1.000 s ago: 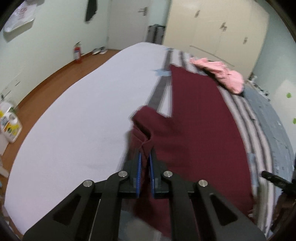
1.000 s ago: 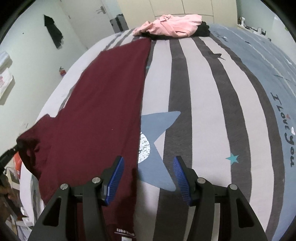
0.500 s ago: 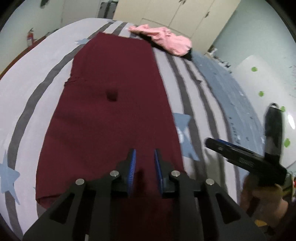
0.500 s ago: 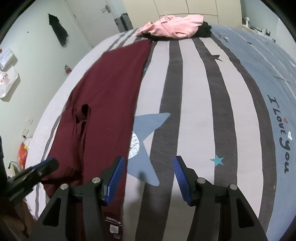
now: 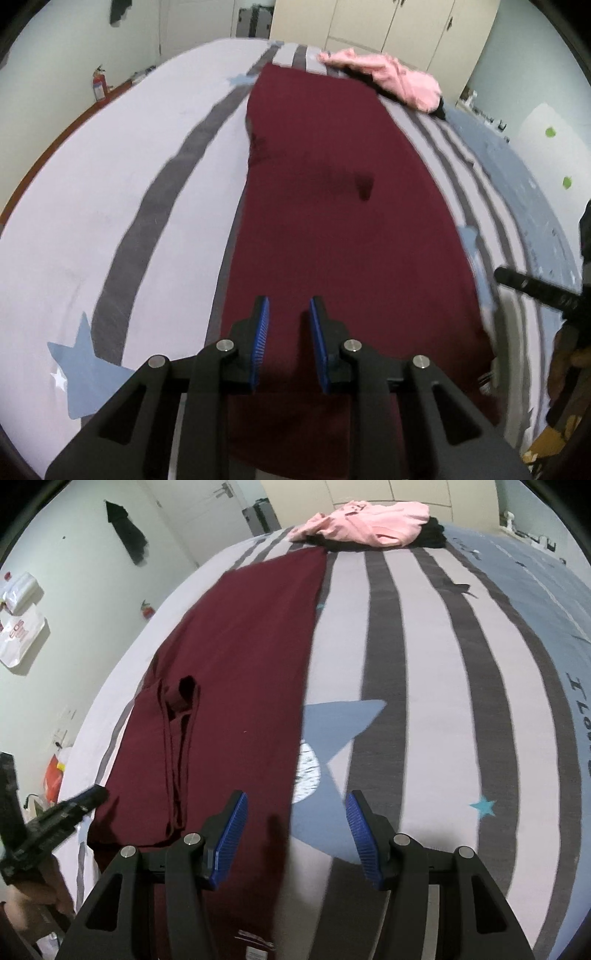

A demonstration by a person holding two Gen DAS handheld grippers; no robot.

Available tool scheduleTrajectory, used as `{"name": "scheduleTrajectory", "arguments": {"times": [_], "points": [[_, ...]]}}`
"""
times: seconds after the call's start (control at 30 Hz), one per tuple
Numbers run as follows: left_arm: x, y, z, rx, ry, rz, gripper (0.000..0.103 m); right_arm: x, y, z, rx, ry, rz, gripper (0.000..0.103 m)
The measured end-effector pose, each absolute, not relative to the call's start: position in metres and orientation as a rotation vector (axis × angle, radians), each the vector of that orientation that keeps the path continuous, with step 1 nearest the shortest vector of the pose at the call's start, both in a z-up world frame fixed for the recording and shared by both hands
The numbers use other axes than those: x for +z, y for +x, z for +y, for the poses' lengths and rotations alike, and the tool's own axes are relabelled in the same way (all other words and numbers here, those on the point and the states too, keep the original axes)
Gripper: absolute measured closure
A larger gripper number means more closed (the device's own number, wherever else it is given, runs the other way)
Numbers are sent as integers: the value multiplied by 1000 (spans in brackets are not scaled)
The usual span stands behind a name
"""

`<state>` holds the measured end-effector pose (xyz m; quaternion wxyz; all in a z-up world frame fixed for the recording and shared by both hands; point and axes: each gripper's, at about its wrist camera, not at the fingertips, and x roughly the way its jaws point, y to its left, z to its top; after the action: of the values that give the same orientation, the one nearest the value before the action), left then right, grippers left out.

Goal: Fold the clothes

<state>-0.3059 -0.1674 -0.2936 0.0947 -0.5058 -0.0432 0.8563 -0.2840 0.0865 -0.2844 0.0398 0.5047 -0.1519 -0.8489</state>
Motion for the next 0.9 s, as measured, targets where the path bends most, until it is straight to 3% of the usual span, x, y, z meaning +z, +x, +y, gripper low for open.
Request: {"name": "scheduleTrajectory", "arguments": {"times": [0.13, 0.3, 0.67, 0.77, 0.9], "points": [[-310, -306, -166, 2517, -1533, -77, 84, -291, -288, 75, -2585, 1567, -439, 51], [-279, -332, -169, 2563, -1382, -207, 84, -290, -299, 68, -2597, 1545, -434, 51], [-294, -450, -128, 2562, -1346, -6, 84, -282, -365, 45, -2659, 1454, -431, 51], [-311, -465, -129, 2560, -1440, 42, 91, -285, -383, 44, -2675, 1455, -442, 51], [-319, -466, -130, 2558, -1420, 36, 92, -297, -400, 46, -2694, 1500, -426, 51]]}}
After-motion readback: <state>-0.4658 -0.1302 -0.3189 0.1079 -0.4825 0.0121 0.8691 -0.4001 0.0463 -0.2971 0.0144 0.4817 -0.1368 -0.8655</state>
